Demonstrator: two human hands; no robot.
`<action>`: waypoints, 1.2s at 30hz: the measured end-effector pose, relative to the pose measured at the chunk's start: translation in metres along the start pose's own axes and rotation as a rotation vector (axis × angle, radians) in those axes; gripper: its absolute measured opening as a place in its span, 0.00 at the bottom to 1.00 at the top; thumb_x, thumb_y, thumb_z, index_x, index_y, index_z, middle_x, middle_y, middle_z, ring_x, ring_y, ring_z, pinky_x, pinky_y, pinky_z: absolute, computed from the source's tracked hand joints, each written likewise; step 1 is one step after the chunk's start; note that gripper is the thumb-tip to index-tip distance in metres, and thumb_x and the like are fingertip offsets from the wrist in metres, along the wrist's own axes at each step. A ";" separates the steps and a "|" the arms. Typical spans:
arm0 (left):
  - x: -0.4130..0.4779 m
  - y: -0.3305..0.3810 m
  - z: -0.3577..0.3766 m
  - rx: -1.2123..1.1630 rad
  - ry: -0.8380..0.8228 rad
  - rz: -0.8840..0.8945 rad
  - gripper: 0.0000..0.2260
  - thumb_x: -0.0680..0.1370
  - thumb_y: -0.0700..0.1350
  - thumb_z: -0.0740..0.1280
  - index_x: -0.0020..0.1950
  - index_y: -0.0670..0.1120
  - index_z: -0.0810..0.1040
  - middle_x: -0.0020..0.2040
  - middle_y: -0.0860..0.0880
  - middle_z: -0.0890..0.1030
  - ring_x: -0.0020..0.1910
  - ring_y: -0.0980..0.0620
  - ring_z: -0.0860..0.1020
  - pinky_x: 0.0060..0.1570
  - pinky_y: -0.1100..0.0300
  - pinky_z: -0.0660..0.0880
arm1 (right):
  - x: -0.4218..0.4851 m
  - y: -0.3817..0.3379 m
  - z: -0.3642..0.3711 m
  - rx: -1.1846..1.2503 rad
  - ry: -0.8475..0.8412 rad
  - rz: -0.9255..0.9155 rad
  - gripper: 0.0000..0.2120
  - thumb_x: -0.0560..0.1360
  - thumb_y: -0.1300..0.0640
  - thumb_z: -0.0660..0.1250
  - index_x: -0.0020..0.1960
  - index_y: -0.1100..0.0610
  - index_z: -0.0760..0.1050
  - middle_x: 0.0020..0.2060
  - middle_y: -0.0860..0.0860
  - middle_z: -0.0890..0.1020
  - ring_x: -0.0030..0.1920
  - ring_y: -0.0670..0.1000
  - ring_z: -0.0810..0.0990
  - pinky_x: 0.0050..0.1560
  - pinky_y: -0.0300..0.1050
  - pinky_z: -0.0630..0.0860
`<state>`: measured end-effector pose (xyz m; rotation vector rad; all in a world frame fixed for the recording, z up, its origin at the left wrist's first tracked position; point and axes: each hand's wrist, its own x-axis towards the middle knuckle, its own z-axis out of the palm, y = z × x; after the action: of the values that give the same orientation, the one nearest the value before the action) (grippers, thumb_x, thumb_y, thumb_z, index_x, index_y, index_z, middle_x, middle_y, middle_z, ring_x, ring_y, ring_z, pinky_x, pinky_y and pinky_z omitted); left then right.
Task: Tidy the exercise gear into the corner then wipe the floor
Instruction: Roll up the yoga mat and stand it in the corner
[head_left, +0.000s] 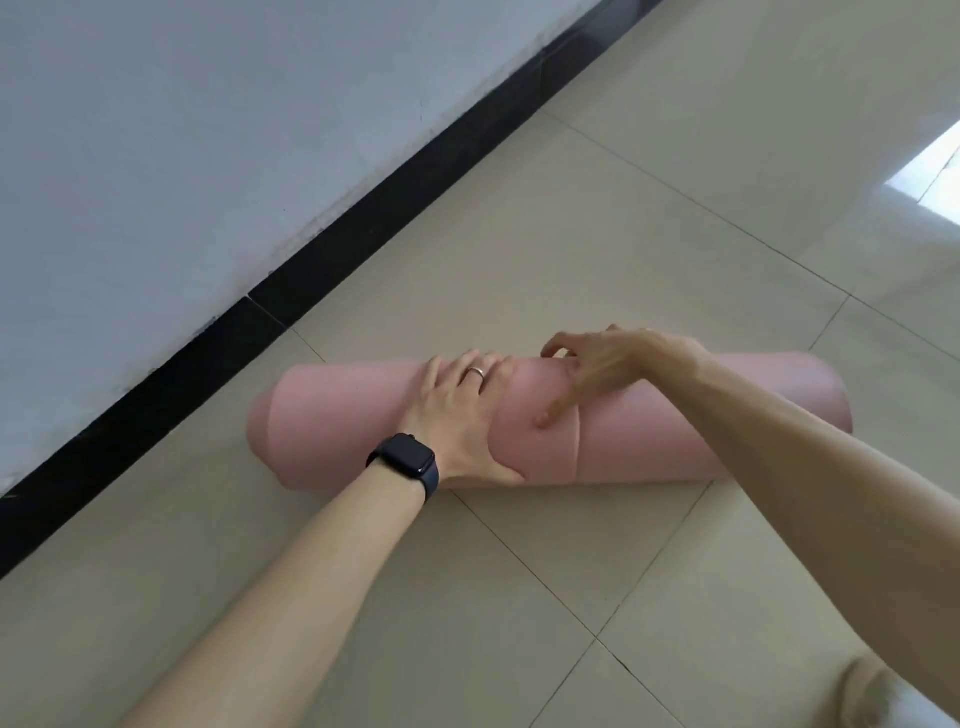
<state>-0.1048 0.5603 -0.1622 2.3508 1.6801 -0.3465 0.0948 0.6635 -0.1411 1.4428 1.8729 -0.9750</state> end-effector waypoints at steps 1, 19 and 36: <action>-0.005 0.004 0.005 0.017 0.016 0.003 0.59 0.59 0.77 0.66 0.79 0.51 0.45 0.79 0.49 0.55 0.79 0.47 0.50 0.75 0.41 0.49 | 0.005 0.003 -0.003 0.024 -0.068 -0.003 0.60 0.41 0.16 0.69 0.71 0.32 0.61 0.72 0.45 0.69 0.71 0.56 0.65 0.69 0.58 0.64; -0.048 0.051 0.020 -0.753 0.449 -0.959 0.39 0.74 0.64 0.64 0.80 0.61 0.46 0.81 0.50 0.36 0.79 0.43 0.39 0.73 0.36 0.37 | -0.031 0.002 0.055 0.014 0.199 -0.095 0.63 0.45 0.17 0.67 0.75 0.43 0.61 0.66 0.50 0.71 0.70 0.54 0.66 0.71 0.60 0.61; -0.071 0.069 -0.033 -1.720 0.789 -1.228 0.54 0.67 0.64 0.75 0.74 0.69 0.33 0.64 0.40 0.70 0.42 0.48 0.75 0.51 0.50 0.73 | -0.090 -0.002 0.104 0.254 0.585 -0.187 0.49 0.57 0.18 0.57 0.68 0.48 0.66 0.61 0.46 0.73 0.63 0.50 0.68 0.64 0.53 0.64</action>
<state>-0.0598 0.4861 -0.1051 0.0510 1.9525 1.3930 0.1167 0.5287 -0.1280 1.8805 2.4009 -0.9742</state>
